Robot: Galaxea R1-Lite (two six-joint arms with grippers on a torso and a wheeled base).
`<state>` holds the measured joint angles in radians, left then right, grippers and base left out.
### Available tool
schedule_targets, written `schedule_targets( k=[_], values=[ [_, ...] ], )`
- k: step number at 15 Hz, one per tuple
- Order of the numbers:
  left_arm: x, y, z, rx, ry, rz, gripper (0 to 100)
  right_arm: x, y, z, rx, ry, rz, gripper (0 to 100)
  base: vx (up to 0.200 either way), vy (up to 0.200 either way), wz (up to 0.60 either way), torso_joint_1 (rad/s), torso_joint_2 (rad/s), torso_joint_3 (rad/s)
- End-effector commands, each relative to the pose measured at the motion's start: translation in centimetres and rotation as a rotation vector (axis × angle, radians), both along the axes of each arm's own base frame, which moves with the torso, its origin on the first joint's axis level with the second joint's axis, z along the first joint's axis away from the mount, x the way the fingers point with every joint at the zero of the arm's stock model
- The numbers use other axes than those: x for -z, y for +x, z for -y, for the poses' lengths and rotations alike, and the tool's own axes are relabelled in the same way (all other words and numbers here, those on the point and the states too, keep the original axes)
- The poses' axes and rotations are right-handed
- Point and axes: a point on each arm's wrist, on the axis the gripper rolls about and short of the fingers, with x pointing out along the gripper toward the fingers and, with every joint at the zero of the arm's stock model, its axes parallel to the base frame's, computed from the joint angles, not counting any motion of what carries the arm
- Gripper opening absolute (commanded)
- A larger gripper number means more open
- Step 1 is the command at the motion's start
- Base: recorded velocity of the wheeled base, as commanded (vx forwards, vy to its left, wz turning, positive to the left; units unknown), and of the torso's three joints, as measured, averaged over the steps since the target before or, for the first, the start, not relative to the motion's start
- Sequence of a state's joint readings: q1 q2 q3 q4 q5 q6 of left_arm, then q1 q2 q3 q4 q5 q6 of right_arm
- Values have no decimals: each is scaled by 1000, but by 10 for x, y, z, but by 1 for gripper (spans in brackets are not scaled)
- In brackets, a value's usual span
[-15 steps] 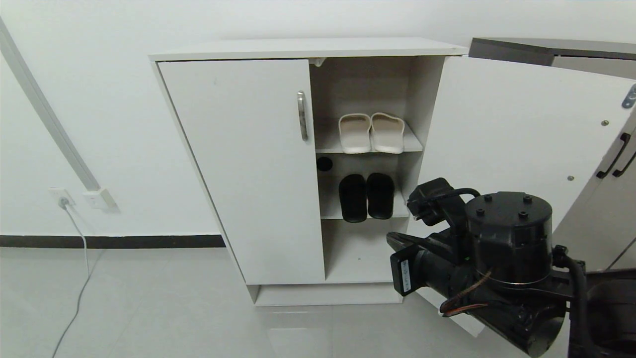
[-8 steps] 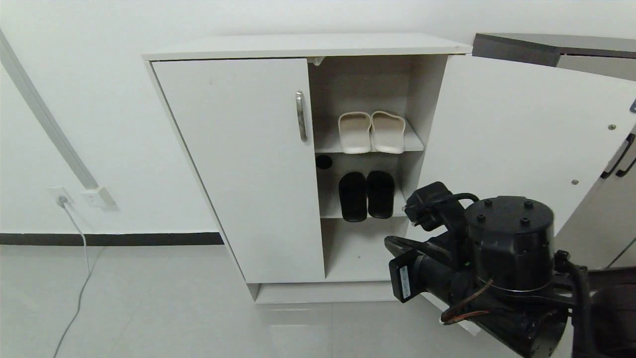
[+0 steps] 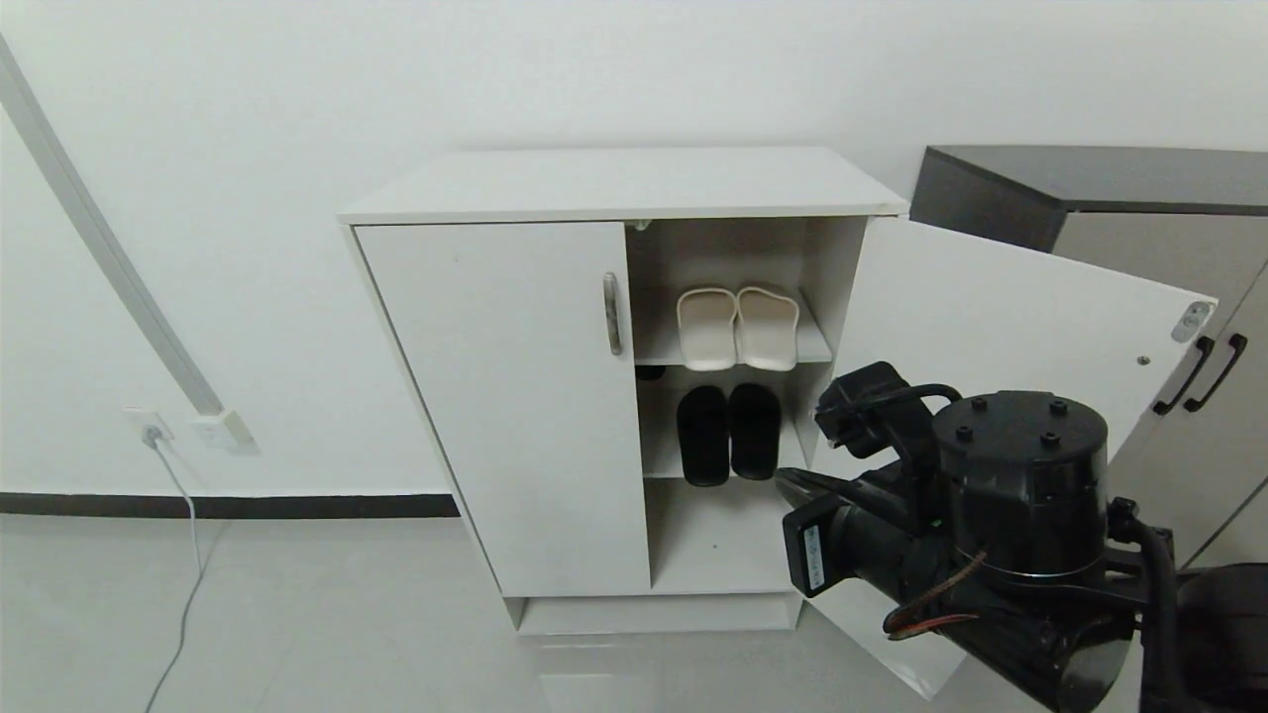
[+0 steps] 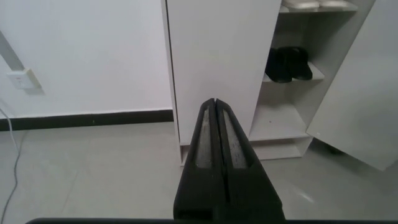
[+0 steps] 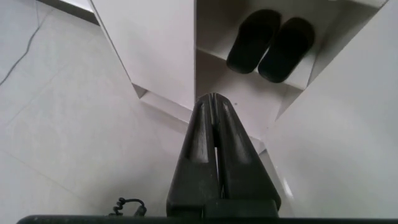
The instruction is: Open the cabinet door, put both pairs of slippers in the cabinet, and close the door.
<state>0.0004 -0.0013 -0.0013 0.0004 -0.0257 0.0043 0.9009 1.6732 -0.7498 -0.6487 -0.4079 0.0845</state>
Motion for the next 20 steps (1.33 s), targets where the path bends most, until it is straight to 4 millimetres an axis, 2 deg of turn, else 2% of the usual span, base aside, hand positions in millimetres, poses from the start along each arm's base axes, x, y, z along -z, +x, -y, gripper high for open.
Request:
schedule_targets(
  k=[1,9,20],
  values=[
    [0,0,0,-1,0,-2,0,1,0,0,1,-4,-3,0,0,0,0,119,-456,-330],
    [0,0,0,-1,0,-1,0,2,0,1,1,-5,-4,0,0,0,0,156,-480,-327],
    [0,0,0,-1,0,-1,0,7,3,5,6,-15,-19,0,0,0,0,219,-540,-322]
  ],
)
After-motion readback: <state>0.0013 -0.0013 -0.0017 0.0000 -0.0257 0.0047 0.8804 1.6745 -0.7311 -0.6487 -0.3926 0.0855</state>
